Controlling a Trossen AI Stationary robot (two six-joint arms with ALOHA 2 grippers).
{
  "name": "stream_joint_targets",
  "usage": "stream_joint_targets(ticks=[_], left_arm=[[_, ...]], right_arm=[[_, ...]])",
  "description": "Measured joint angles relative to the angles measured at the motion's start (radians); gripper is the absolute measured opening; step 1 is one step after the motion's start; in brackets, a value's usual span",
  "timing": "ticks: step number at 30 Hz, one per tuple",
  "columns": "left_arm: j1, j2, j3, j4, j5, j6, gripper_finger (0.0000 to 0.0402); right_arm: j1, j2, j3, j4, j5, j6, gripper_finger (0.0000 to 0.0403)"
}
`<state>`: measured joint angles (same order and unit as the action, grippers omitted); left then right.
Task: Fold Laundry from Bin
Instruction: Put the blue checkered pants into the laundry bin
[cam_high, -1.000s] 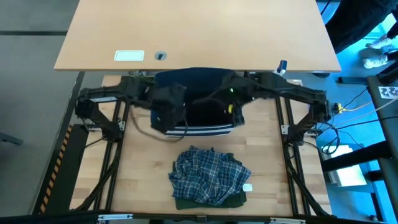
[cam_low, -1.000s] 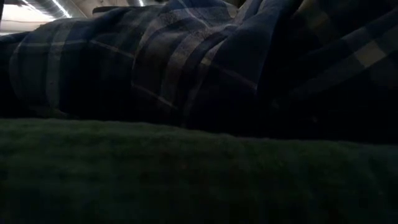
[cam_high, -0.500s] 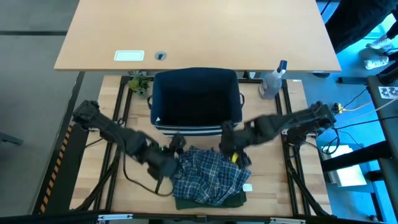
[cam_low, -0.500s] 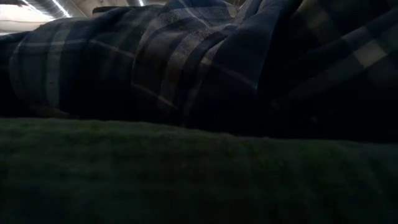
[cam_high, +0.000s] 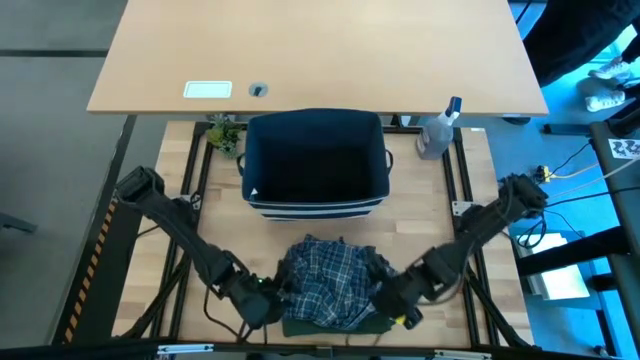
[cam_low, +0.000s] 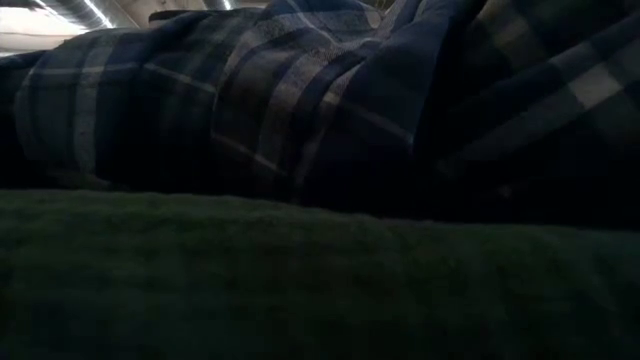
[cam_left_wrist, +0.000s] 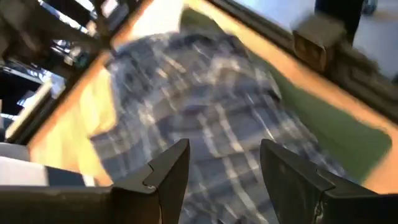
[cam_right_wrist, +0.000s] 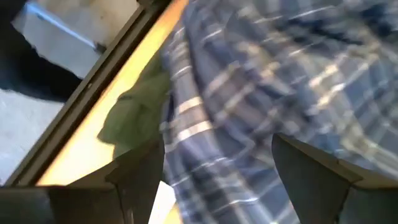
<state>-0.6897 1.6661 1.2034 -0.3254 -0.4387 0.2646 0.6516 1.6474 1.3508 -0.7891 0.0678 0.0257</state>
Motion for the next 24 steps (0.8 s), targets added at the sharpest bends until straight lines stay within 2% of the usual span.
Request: stream_joint_targets(ticks=[6,16,24], left_arm=[[-0.019,0.02,-0.082,0.041,-0.015,0.029,0.0188],[-0.009,0.09,-0.083,0.02,0.057,0.015,0.0188],[0.021,0.092,-0.083,0.019,0.066,-0.082,0.0191]], right_arm=[[0.075,0.01,-0.082,0.049,0.089,-0.003,0.0296],[0.095,0.068,-0.126,0.089,0.237,-0.008,0.0296],[0.067,0.125,-0.126,0.083,0.244,-0.011,0.0296]])
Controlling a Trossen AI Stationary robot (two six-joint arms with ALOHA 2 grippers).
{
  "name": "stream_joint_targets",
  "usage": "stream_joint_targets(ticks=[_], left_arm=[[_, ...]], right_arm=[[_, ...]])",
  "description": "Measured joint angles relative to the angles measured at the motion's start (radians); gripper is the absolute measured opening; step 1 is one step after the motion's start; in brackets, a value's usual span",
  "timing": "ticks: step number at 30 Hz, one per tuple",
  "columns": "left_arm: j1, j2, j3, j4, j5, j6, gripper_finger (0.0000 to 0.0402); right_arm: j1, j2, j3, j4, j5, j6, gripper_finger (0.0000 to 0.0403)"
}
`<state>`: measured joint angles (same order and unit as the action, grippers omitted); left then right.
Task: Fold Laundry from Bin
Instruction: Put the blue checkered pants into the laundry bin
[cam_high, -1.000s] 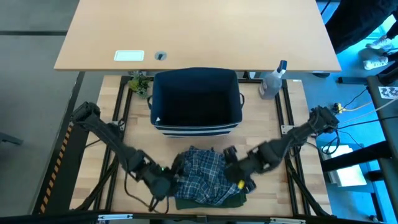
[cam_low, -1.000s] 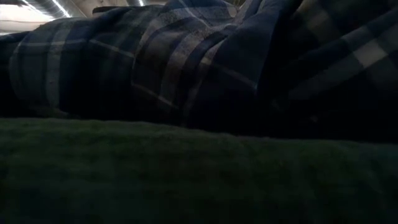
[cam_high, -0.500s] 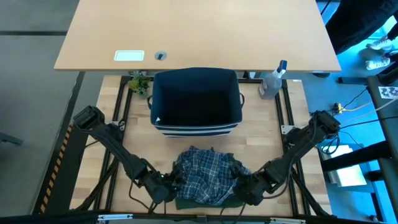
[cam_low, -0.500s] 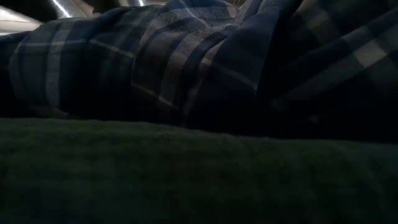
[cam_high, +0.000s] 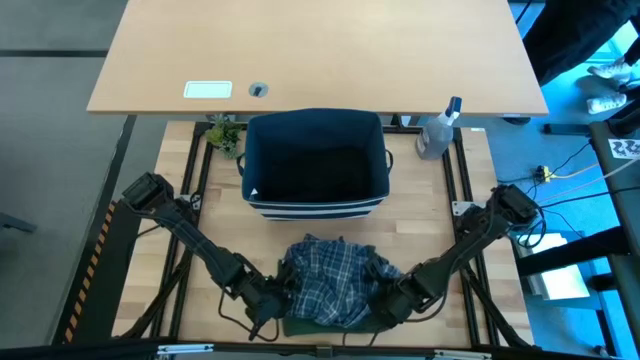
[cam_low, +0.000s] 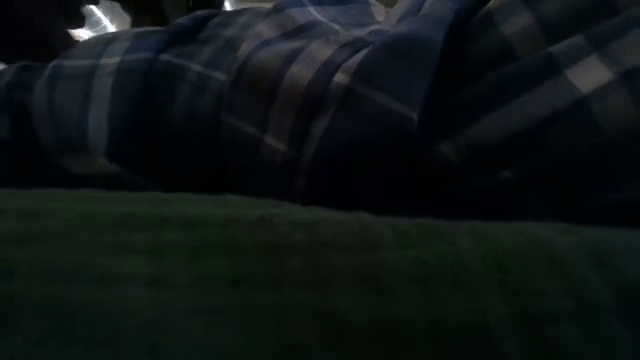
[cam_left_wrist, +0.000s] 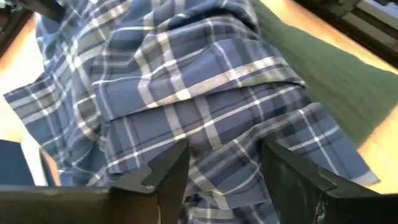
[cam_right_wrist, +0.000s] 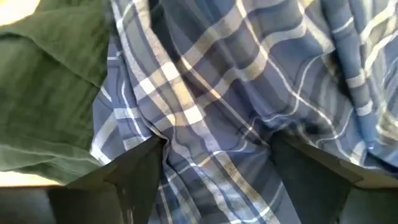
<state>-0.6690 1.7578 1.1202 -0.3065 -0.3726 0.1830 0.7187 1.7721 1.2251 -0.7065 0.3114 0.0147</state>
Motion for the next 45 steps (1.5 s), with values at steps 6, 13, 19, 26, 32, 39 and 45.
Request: stream_joint_targets(ticks=[6,13,19,26,32,39,45], left_arm=[[0.004,-0.001,0.0,-0.047,-0.019,0.009,0.0232],[-0.001,-0.003,0.001,-0.093,-0.1,0.011,0.0282],[0.022,0.005,0.001,-0.105,-0.12,0.033,0.0301],[0.104,0.052,0.0,-0.094,-0.072,0.036,0.0308],[0.147,0.08,-0.001,-0.059,-0.037,0.035,0.0299],[0.161,0.095,-0.001,-0.033,-0.031,0.034,0.0163],[0.157,0.072,0.001,-0.053,-0.036,0.042,0.0017]], right_arm=[[-0.009,-0.004,0.0,-0.027,-0.027,0.009,0.0335],[-0.013,-0.008,0.049,-0.135,-0.026,0.042,0.0392],[-0.035,0.008,0.05,-0.139,0.018,0.031,0.038],[-0.134,0.085,0.05,-0.122,-0.034,0.02,0.0383],[-0.195,0.117,0.05,-0.084,-0.035,-0.011,0.0345],[-0.203,0.116,0.05,-0.06,-0.034,-0.047,0.0144],[-0.203,0.116,0.086,-0.131,-0.035,-0.045,0.002]])
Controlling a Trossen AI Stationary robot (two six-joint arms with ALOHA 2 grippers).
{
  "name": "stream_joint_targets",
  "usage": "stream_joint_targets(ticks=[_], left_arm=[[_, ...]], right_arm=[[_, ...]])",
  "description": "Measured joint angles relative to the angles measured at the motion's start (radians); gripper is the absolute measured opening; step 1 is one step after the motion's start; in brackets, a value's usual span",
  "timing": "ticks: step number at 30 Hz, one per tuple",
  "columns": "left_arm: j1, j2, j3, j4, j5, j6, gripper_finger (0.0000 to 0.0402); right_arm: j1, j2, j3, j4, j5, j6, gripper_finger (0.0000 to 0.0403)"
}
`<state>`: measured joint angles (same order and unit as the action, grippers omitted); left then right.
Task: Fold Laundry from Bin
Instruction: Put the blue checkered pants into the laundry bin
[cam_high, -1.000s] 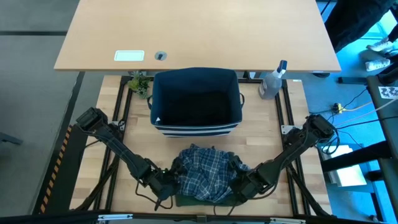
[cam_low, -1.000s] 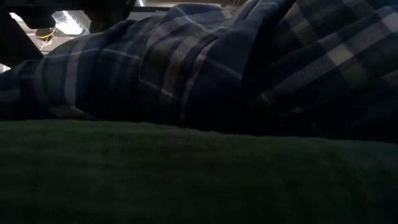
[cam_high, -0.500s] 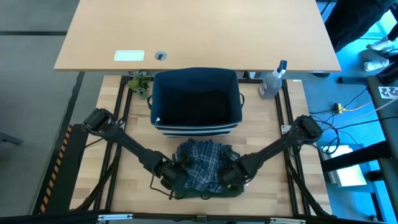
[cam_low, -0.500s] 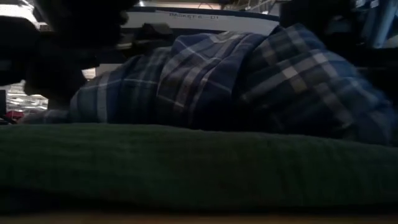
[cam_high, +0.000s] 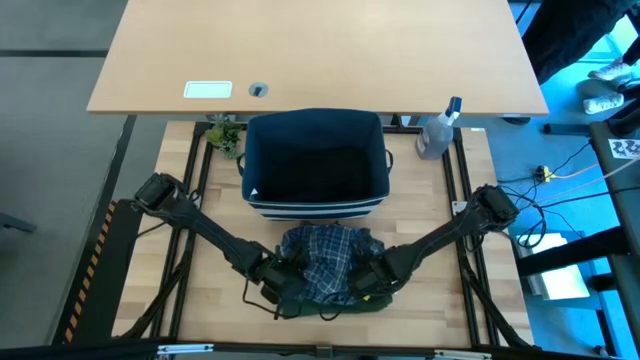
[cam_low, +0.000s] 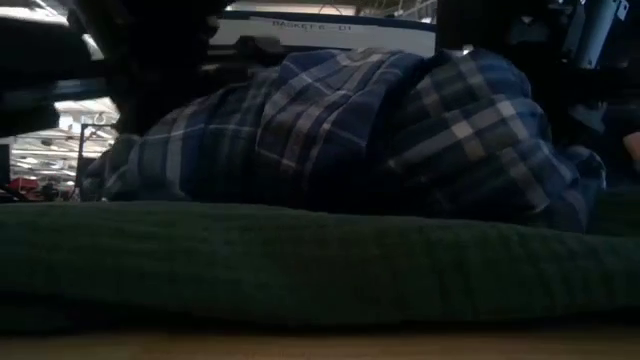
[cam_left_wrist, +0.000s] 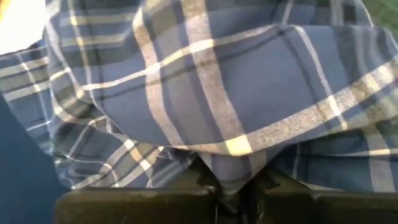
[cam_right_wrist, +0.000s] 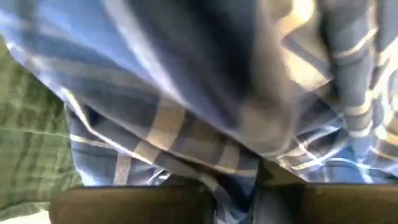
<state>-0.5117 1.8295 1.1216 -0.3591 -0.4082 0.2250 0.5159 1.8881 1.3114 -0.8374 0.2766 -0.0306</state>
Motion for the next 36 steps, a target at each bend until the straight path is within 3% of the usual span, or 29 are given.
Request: stream_joint_targets(ticks=[12,19,36], left_arm=[[-0.057,-0.139,0.123,-0.106,-0.104,-0.006,0.0006],[-0.111,-0.161,0.291,-0.274,-0.214,-0.001,0.0006],[-0.156,-0.163,0.719,-0.534,-0.463,0.141,0.0006]], right_arm=[[0.002,-0.07,0.228,-0.154,0.019,0.029,0.0007],[0.028,-0.151,0.361,-0.194,0.079,0.026,0.0005],[0.034,-0.161,0.747,-0.28,0.214,-0.129,0.0005]])
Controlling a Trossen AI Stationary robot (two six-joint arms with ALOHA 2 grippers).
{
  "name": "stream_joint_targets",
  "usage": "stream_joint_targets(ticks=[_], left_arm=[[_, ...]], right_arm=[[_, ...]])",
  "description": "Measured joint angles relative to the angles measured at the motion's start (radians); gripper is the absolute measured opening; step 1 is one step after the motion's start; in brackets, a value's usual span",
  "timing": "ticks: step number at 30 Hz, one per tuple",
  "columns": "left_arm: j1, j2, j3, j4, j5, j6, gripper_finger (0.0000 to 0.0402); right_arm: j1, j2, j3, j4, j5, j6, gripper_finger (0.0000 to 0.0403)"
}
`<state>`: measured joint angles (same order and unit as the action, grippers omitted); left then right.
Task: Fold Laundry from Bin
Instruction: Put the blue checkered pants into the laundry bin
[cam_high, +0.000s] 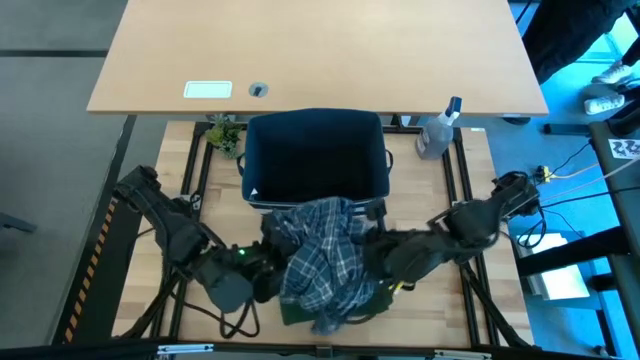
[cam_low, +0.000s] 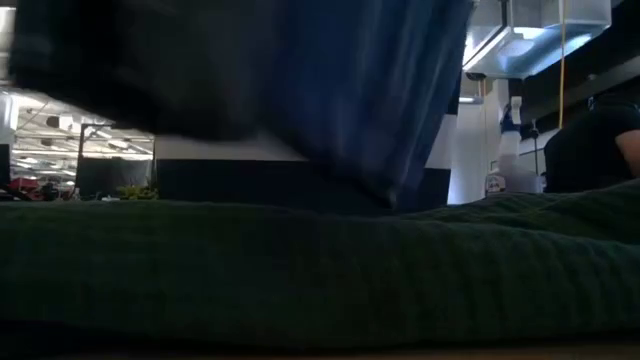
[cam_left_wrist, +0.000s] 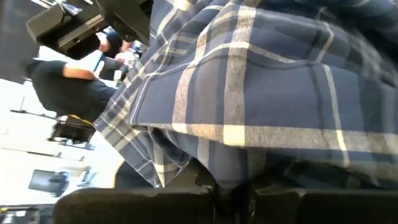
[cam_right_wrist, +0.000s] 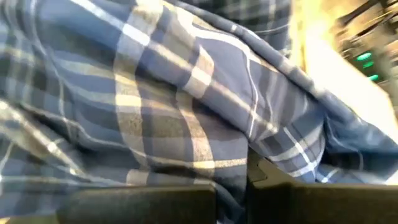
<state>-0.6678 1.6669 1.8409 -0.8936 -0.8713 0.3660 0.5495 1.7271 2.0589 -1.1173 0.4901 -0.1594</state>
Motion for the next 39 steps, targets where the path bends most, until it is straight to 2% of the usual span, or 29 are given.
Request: stream_joint_targets(ticks=[6,11,17,28,35,39], left_arm=[[0.004,0.0,0.128,-0.05,-0.085,0.086,0.0006],[0.012,0.0,0.218,-0.057,-0.176,0.182,0.0006],[0.065,0.0,0.301,-0.057,-0.299,0.306,0.0006],[0.234,0.0,0.437,-0.051,-0.29,0.489,0.0006],[0.308,-0.001,0.516,0.046,-0.266,0.657,0.0006],[0.354,-0.012,0.515,0.106,-0.26,0.738,0.0006]], right_arm=[[-0.011,0.0,0.156,-0.017,0.104,-0.079,0.0005],[-0.073,0.0,0.251,0.023,0.175,-0.162,0.0005],[-0.201,0.0,0.298,0.143,0.167,-0.274,0.0005],[-0.368,0.001,0.298,0.43,0.125,-0.499,0.0005],[-0.431,-0.002,0.298,0.663,0.118,-0.662,0.0005],[-0.486,-0.006,0.298,0.695,0.112,-0.703,0.0005]])
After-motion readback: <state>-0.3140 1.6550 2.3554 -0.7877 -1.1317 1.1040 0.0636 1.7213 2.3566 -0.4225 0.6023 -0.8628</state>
